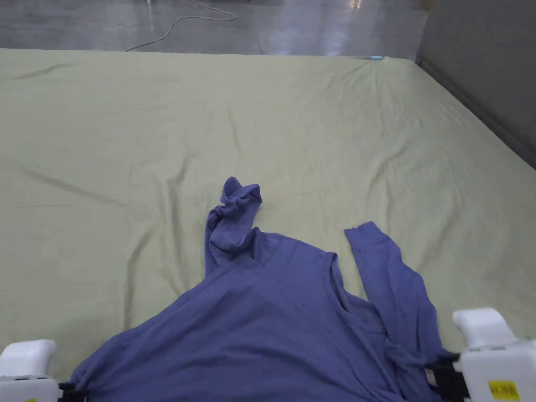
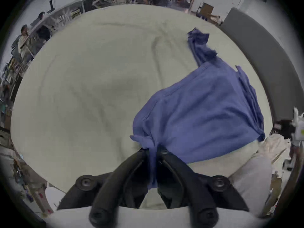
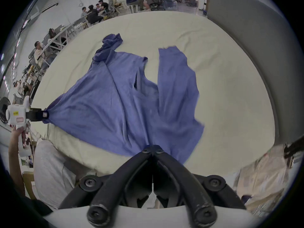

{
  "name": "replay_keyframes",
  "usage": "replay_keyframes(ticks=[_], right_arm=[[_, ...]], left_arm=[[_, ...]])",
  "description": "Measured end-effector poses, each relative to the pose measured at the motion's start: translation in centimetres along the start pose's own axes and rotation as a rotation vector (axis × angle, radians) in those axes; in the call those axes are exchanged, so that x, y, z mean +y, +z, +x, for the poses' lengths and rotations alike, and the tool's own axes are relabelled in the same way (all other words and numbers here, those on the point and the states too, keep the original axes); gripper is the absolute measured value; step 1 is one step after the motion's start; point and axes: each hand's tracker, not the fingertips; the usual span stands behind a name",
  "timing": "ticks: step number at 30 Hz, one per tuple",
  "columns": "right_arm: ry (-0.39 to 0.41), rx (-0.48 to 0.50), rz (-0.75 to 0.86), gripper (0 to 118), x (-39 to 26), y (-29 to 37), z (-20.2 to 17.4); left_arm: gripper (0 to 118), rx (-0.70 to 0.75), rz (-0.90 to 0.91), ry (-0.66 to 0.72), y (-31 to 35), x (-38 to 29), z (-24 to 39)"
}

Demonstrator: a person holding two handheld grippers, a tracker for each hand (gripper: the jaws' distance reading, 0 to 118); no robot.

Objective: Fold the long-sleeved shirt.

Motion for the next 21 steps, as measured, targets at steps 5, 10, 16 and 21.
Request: replay_keyframes(ticks=[5,10,16,21], right_arm=[[0.04,0.095,0.113,117,11.5,-2.7,-1.1],[0.061,-0.009,0.003,115,21.9,-13.1,-3.1],[0.088,-0.14,-0.207,73,22.5,-21.5,-5.7],[0.135,0.045,-0.154,1,19.0,-15.6,-6.7]], left_arm=[[5,-0.131,0.078,0.132,2.9,-0.1,-0.9],[5,-0.112,0.101,0.13,4.4,0.1,-0.6],[5,-0.112,0.089,0.151,3.7,-0.2,-0.7],[5,-0.108,0.094,0.169,3.2,-0.4,-1.6]])
